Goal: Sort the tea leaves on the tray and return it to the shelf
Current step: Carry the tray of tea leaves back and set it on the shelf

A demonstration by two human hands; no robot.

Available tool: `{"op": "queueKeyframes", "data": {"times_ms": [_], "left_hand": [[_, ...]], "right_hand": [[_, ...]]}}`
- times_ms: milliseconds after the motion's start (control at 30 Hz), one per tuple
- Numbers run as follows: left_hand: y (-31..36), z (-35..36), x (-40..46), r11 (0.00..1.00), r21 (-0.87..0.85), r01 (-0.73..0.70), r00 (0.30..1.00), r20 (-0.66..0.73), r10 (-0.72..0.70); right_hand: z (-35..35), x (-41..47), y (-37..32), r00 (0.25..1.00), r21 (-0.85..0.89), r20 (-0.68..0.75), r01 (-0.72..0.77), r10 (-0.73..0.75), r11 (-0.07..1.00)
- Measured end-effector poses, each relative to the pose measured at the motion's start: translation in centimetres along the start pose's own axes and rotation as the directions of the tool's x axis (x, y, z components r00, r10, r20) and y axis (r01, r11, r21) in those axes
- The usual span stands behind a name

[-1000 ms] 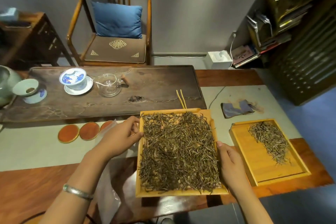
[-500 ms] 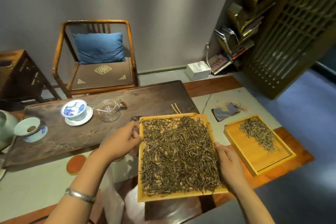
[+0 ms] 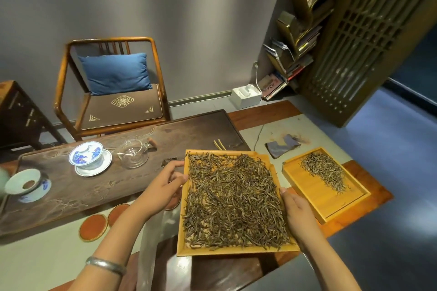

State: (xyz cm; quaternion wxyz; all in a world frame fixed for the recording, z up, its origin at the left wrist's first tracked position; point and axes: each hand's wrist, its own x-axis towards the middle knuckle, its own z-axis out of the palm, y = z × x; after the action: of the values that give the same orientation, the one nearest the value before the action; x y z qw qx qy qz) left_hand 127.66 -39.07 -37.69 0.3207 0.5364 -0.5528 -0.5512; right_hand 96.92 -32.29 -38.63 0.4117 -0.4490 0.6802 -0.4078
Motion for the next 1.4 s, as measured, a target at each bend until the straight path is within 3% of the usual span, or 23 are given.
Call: {"op": "queueKeyframes", "data": {"times_ms": [100,267,533,700,1067,1400], "left_hand": [[-0.4,0.3,-0.4,0.997,-0.078,-0.010,1.000,0.012,0.011],[-0.6,0.7,-0.7,0.999,-0.050,-0.007,1.000,0.028,0.009],[-0.8,1.9,-1.4,0.969,-0.240,0.065,0.996,0.067,-0.051],[-0.6,2.6,-2.0,0.949,-0.312,0.047,0.998,-0.020,-0.056],[2.0,1.6,-2.5,0.998,-0.069,-0.006,1.000,0.030,0.008],[6.0,2.3,-1.8,0.991,-0.107,-0.078,0.997,-0.016,0.076]], "right_hand": [[-0.4,0.0,0.2,1.000,-0.016,0.010,-0.019,0.019,1.000],[-0.8,-0.1,0.1,0.997,-0.017,0.055,-0.059,0.060,0.998],[-1.6,0.8,-1.7,0.998,-0.009,0.057,-0.030,0.030,1.000],[-2.0,1.4,-3.5,0.996,0.023,0.087,0.001,-0.003,1.000],[-2.9,2.0,-3.5,0.996,0.023,0.050,0.073,-0.074,0.997],[-5.2,1.9,-6.0,0.991,0.014,0.022,0.135,-0.135,0.991]]}}
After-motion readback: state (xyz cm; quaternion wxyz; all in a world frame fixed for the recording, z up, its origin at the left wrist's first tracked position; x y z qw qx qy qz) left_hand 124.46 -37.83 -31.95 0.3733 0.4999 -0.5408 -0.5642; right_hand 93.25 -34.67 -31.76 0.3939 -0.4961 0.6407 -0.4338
